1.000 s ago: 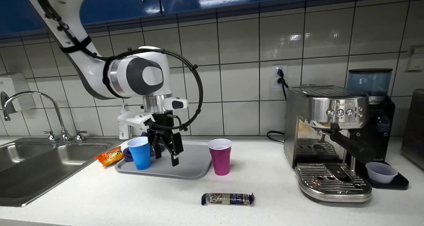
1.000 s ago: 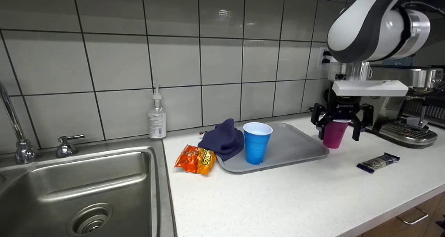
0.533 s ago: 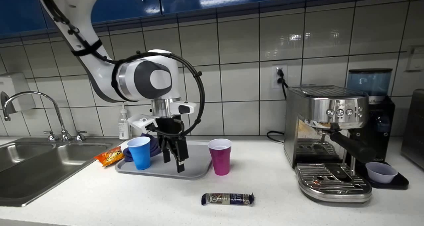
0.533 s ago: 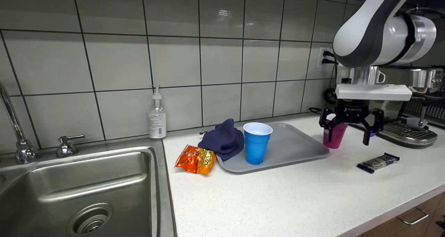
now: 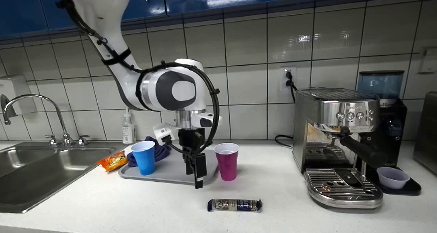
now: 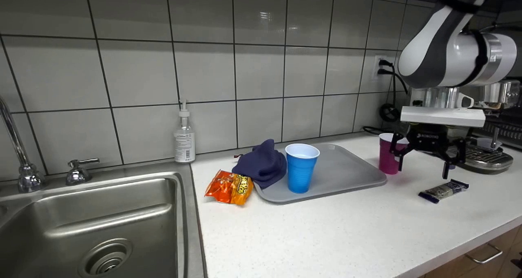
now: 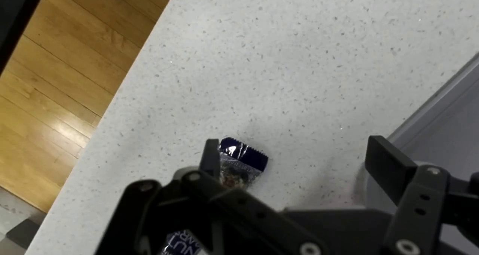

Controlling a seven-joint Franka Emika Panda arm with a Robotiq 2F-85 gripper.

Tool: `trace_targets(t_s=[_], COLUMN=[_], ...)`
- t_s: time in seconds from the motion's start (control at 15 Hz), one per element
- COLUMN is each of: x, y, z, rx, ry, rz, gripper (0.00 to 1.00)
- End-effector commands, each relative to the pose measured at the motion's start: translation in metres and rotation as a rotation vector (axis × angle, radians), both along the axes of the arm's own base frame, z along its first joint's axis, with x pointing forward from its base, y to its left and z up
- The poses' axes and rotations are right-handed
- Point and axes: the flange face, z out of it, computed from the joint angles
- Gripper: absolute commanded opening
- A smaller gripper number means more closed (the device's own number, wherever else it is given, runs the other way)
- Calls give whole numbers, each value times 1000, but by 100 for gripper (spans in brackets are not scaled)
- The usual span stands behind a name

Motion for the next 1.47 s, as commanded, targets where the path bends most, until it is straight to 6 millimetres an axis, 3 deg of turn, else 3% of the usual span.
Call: trace_targets(t_s=[0.0,0.93,1.4], x=[14,31,28], y=[-25,-81,-96], z=[-10,-54,-65], rx=[-9,-76,-98], ry=[27,82,91], rz=[-135,-441,-496], gripper=[100,100,100])
